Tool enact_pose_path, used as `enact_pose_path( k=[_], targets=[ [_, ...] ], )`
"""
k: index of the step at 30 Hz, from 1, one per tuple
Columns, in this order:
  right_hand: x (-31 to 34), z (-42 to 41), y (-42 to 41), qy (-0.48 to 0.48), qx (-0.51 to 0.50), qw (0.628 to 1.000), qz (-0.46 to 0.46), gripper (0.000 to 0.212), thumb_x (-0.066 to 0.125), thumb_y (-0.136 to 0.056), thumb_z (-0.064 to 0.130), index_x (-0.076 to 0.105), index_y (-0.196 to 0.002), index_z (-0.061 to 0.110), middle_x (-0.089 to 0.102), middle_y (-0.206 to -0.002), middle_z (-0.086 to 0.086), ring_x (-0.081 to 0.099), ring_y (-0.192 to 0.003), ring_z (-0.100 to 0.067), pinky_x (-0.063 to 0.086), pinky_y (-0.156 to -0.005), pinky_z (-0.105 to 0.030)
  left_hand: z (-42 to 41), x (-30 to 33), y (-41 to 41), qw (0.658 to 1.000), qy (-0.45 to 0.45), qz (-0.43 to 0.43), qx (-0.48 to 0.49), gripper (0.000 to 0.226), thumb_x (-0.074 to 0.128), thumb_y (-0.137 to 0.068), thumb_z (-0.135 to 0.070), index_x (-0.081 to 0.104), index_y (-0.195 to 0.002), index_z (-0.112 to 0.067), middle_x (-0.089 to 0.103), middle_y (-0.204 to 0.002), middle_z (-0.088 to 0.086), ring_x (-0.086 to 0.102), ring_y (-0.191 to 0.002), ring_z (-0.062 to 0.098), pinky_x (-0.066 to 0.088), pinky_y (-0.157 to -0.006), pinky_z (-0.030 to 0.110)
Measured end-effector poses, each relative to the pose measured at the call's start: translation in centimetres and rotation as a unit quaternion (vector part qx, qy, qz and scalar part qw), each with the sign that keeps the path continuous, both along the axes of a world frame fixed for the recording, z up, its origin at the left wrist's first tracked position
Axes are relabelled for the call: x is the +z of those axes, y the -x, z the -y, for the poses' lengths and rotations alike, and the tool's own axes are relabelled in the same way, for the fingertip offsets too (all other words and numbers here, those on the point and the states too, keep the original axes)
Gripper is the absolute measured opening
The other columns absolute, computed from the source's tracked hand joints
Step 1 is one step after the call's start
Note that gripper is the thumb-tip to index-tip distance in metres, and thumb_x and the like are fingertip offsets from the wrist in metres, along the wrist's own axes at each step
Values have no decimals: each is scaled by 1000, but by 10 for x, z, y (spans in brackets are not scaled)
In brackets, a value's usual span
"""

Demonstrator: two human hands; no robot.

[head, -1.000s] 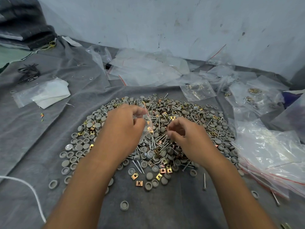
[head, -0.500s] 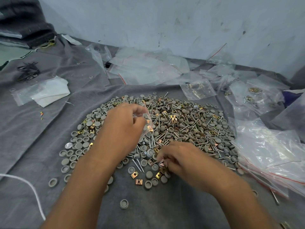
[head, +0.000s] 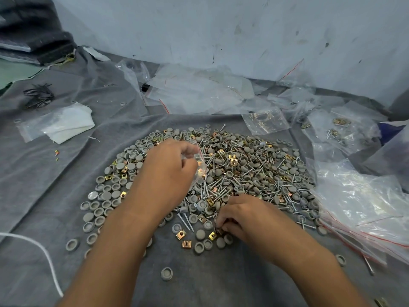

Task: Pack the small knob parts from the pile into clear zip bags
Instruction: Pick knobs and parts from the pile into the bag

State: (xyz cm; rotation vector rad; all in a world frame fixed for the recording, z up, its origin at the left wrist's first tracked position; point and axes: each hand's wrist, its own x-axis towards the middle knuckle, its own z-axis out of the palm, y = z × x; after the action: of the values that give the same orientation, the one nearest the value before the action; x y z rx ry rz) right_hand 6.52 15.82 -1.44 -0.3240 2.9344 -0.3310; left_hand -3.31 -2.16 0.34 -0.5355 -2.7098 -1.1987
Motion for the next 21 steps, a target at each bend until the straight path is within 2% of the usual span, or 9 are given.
enact_pose_path(
  k=[3,6,9,12,15,18,20,21],
  targets=[
    [-3,-2,-1,20,-4,1000,1,14,54,-103,34,64,-113,37,53,-114,19,54,-107,-3,51,-91,-32,-1,0,0,1000,1,-2,-1,26,55,-94,-21,70,-111,-34,63,-107,-16,47,-56,-5,33,-55,11],
    [-5,-3,-2,79,-23,997,-13,9,51,-105,32,58,-105,38,49,-109,20,52,-100,-1,50,-89,-31,-1,0,-1,1000,-2,0,-4,27,55,-94,-20,71,-111,-34,63,-107,-15,52,-56,-5,36,-50,11],
    [3,-1,3,176,-81,970,-149,8,48,-103,34,53,-103,40,48,-105,25,50,-101,8,42,-86,-10,0,0,0,1000,10,-2,-11,29,55,-94,-20,70,-115,-32,62,-110,-15,53,-63,-6,37,-53,8],
    [13,5,15,224,-104,922,-297,8,51,-103,28,58,-106,30,51,-104,20,50,-99,9,36,-83,-4,0,1,-1,999,29,1,-44,34,60,-91,-21,67,-123,-31,58,-112,-15,53,-77,-7,38,-60,7],
    [14,16,26,218,-102,910,-338,14,52,-103,25,63,-108,18,53,-106,8,51,-92,-1,42,-80,-12,-1,1,-4,994,55,3,-91,42,67,-88,-35,61,-130,-33,54,-110,-17,50,-83,-9,37,-63,7],
    [13,24,34,147,-77,934,-317,18,53,-101,23,66,-111,15,55,-108,2,53,-97,-12,47,-80,-24,-2,1,-6,991,74,-1,-109,39,69,-83,-39,61,-122,-40,52,-105,-19,50,-82,-6,36,-62,8],
    [13,24,36,101,-60,948,-295,19,57,-100,24,67,-115,17,57,-110,2,53,-104,-14,47,-84,-25,-2,2,-5,991,76,-5,-111,37,71,-81,-37,62,-117,-41,53,-105,-17,49,-83,-5,33,-66,11],
    [13,24,37,106,-58,948,-293,19,59,-99,24,67,-115,18,58,-110,2,54,-106,-14,47,-86,-26,-2,2,-5,991,75,-7,-110,37,71,-81,-37,62,-117,-40,54,-105,-16,49,-83,-5,33,-67,11]
  ],
)
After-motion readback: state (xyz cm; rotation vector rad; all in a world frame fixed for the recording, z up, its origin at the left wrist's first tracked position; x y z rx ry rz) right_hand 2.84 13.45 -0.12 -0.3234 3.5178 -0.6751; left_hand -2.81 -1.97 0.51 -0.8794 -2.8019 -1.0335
